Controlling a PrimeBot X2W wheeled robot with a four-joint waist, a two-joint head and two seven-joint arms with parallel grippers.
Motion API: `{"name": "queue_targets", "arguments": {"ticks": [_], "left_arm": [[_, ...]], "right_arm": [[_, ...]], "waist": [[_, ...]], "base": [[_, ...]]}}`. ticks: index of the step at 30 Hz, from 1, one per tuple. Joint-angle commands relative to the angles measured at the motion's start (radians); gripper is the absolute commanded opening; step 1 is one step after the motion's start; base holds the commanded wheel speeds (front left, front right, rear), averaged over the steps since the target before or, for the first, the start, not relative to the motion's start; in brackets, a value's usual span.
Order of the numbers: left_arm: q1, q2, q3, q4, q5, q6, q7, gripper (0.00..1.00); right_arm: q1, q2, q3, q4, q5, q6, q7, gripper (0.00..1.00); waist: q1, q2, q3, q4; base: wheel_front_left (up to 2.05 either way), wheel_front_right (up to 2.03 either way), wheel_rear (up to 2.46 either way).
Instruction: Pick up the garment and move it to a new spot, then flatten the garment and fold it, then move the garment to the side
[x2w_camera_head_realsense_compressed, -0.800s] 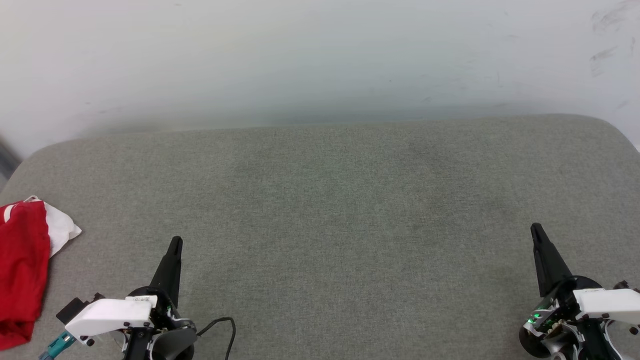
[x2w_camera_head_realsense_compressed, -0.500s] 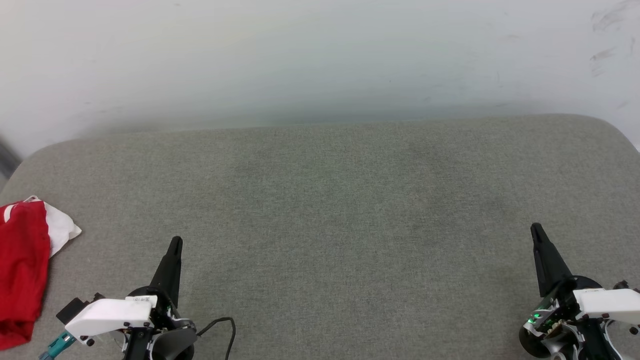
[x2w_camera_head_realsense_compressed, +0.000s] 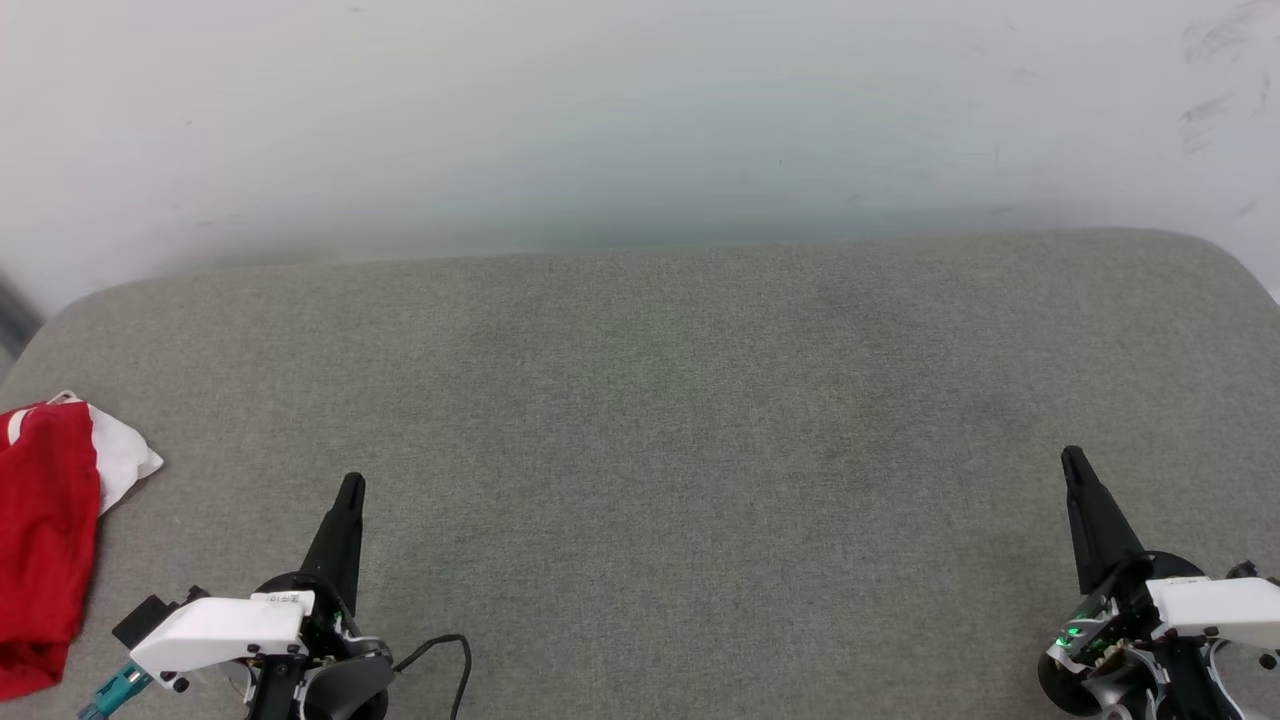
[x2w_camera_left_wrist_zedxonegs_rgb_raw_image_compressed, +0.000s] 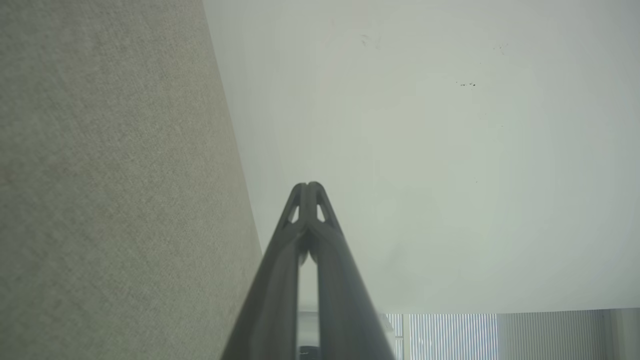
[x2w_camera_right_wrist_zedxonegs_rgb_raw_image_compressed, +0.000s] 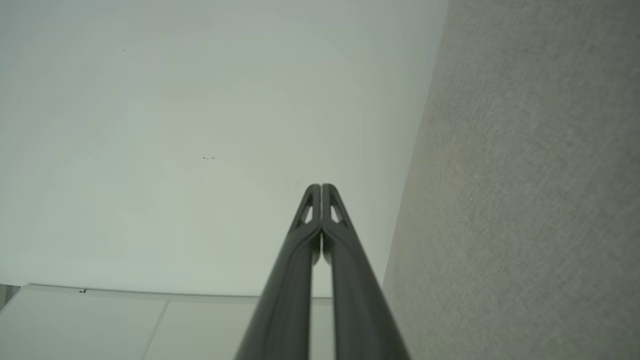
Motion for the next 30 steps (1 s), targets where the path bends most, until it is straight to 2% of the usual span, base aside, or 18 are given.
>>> {"name": "queue_targets", "arguments": {"ticks": [1, 3, 4, 20, 26, 30], "left_arm": [[-0.005, -0.002, 0.002, -0.001, 0.001, -0.004, 0.002, 0.00], [-0.005, -0.002, 0.002, -0.001, 0.001, -0.004, 0.002, 0.00], [0.001, 0.000, -0.001, 0.003, 0.000, 0.000, -0.001, 1.00], [0.010, 0.000, -0.064, -0.037, 0.028, 0.000, -0.068, 1.00], [0.016, 0.006, -0.079, -0.068, 0.090, 0.000, -0.095, 1.00], [0.021, 0.014, -0.090, -0.085, 0.173, 0.000, -0.112, 1.00]], "right_arm": [[-0.011, 0.004, 0.001, 0.000, 0.004, 0.000, -0.002, 0.00], [-0.011, 0.004, 0.001, 0.000, 0.004, 0.000, -0.002, 0.00], [0.002, 0.000, 0.000, 0.002, 0.000, 0.000, 0.000, 1.00], [0.044, -0.001, 0.039, -0.056, -0.040, 0.000, -0.059, 1.00], [0.055, -0.010, 0.057, -0.084, -0.094, 0.000, -0.086, 1.00], [0.062, -0.018, 0.062, -0.099, -0.170, 0.000, -0.105, 1.00]], "waist": [[0.0000, 0.0000, 0.000, 0.000], [0.0000, 0.0000, 0.000, 0.000], [0.0000, 0.0000, 0.000, 0.000], [0.0000, 0.0000, -0.002, -0.002], [0.0000, 0.0000, -0.004, -0.002], [0.0000, 0.0000, -0.005, -0.001]], "base": [[0.00, 0.00, 0.00], [0.00, 0.00, 0.00], [0.00, 0.00, 0.00], [0.00, 0.00, 0.00], [0.00, 0.00, 0.00], [0.00, 0.00, 0.00]]}}
